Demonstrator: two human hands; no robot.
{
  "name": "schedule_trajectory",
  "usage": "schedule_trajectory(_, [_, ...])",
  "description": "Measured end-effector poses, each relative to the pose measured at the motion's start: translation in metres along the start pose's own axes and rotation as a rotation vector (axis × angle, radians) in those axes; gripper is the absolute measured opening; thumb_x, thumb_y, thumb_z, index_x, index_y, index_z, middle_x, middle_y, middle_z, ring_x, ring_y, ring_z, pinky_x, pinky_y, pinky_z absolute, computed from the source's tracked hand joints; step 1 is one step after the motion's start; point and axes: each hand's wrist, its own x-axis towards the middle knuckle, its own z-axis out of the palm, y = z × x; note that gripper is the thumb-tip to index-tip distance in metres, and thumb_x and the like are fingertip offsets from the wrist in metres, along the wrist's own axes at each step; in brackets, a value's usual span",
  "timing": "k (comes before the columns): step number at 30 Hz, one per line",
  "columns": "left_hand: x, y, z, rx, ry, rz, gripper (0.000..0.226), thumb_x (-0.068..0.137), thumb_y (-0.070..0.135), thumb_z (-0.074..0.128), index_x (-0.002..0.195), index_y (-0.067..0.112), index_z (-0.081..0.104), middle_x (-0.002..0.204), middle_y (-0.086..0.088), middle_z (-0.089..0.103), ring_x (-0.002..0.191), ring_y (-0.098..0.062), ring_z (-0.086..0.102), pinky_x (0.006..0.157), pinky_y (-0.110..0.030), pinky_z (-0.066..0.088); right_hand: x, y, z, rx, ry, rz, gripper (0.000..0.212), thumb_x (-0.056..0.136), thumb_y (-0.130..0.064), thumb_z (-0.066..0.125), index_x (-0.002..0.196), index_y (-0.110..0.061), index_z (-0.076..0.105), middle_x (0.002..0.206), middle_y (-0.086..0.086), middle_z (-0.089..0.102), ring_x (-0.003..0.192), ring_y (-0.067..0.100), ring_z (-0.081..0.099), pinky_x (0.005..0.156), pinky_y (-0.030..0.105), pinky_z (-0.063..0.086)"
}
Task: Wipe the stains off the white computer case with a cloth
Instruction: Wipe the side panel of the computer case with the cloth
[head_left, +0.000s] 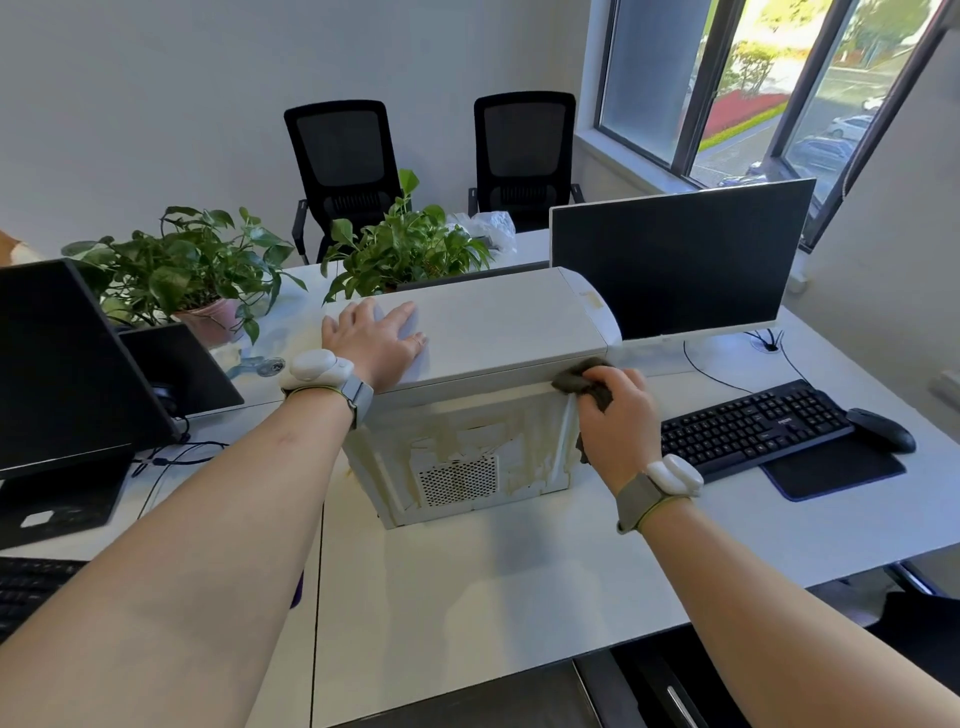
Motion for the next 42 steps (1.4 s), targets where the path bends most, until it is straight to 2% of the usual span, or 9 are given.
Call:
schedule_trajectory(3, [0.001, -0.001, 0.0, 0.004, 0.0, -0.005, 0.057, 0.101, 0.061, 0.028, 0.156, 0.047, 0.025, 0.165, -0.013, 0.021, 0.151, -0.032, 0.016, 0.12, -0.055, 0.013, 0.001, 0.0, 0.004, 0.031, 0.028, -0.08, 0.026, 0.096, -0.006, 0.06, 0.119, -0.011, 0.072, 0.119, -0.003, 0.061, 0.104, 0.014, 0.059, 0.092, 0.024, 0.05])
schedule_trajectory(8, [-0.001, 0.001, -0.001, -0.001, -0.004, -0.01, 0.057, 0.101, 0.061, 0.029, 0.156, 0.047, 0.025, 0.166, -0.013, 0.02, 0.152, -0.032, 0.014, 0.121, -0.054, 0.011, 0.002, 0.016, 0.009, -0.062, -0.072, 0.188, 0.028, 0.095, -0.012, 0.058, 0.117, -0.018, 0.074, 0.114, 0.0, 0.065, 0.095, 0.018, 0.061, 0.076, 0.021, 0.045])
schedule_trajectory(12, [0.001, 0.001, -0.001, -0.003, -0.002, -0.014, 0.057, 0.101, 0.061, 0.028, 0.156, 0.047, 0.024, 0.166, -0.013, 0.019, 0.153, -0.032, 0.013, 0.121, -0.054, 0.01, -0.005, 0.0, 0.006, 0.143, 0.081, -0.009, 0.021, 0.098, -0.011, 0.062, 0.117, -0.015, 0.07, 0.117, -0.003, 0.059, 0.097, 0.009, 0.059, 0.083, 0.009, 0.047])
schedule_trajectory(16, [0.0, 0.0, 0.0, -0.001, -0.012, -0.015, 0.057, 0.101, 0.061, 0.028, 0.156, 0.048, 0.024, 0.166, -0.013, 0.019, 0.152, -0.032, 0.013, 0.12, -0.054, 0.01, 0.002, 0.0, 0.015, -0.004, -0.075, 0.086, 0.029, 0.094, -0.006, 0.058, 0.116, -0.017, 0.074, 0.115, -0.004, 0.062, 0.095, 0.015, 0.058, 0.075, 0.015, 0.043])
schedule_trajectory(22, [0.0, 0.002, -0.001, -0.004, -0.004, -0.021, 0.056, 0.101, 0.06, 0.028, 0.156, 0.048, 0.025, 0.166, -0.012, 0.02, 0.152, -0.032, 0.014, 0.12, -0.054, 0.01, 0.0, -0.017, 0.014, 0.157, 0.014, 0.002, 0.022, 0.1, -0.021, 0.061, 0.119, -0.019, 0.073, 0.116, -0.006, 0.06, 0.1, 0.011, 0.061, 0.087, 0.02, 0.051])
schedule_trajectory(25, [-0.001, 0.003, -0.001, 0.0, -0.006, -0.024, 0.056, 0.101, 0.06, 0.029, 0.156, 0.048, 0.025, 0.166, -0.012, 0.02, 0.152, -0.031, 0.014, 0.12, -0.053, 0.01, -0.01, -0.026, 0.035, 0.151, -0.007, -0.009, 0.024, 0.1, -0.021, 0.061, 0.12, -0.016, 0.073, 0.118, -0.007, 0.059, 0.103, 0.021, 0.063, 0.087, 0.037, 0.057])
schedule_trajectory(30, [-0.003, 0.004, -0.003, -0.005, -0.007, -0.02, 0.055, 0.102, 0.058, 0.029, 0.155, 0.046, 0.026, 0.165, -0.013, 0.02, 0.152, -0.032, 0.014, 0.12, -0.054, 0.01, -0.028, -0.044, 0.067, -0.034, 0.003, -0.055, 0.021, 0.099, -0.01, 0.06, 0.112, -0.008, 0.076, 0.111, 0.004, 0.064, 0.108, 0.026, 0.055, 0.081, 0.025, 0.042])
schedule_trajectory(38, [-0.003, 0.001, -0.004, -0.016, -0.031, -0.025, 0.057, 0.102, 0.06, 0.029, 0.157, 0.047, 0.023, 0.167, -0.012, 0.017, 0.154, -0.03, 0.01, 0.121, -0.054, 0.007, -0.037, -0.075, 0.08, 0.061, -0.365, -0.143, 0.023, 0.098, -0.018, 0.061, 0.114, -0.018, 0.078, 0.115, -0.001, 0.061, 0.108, 0.021, 0.053, 0.091, 0.032, 0.049])
schedule_trajectory(42, [-0.005, 0.003, -0.004, -0.02, -0.02, -0.017, 0.057, 0.102, 0.06, 0.029, 0.157, 0.046, 0.024, 0.166, -0.012, 0.019, 0.153, -0.031, 0.013, 0.121, -0.053, 0.008, -0.033, -0.056, 0.046, 0.251, -0.064, 0.136, 0.02, 0.094, -0.018, 0.065, 0.114, -0.022, 0.07, 0.107, -0.004, 0.066, 0.097, 0.011, 0.061, 0.091, 0.032, 0.053])
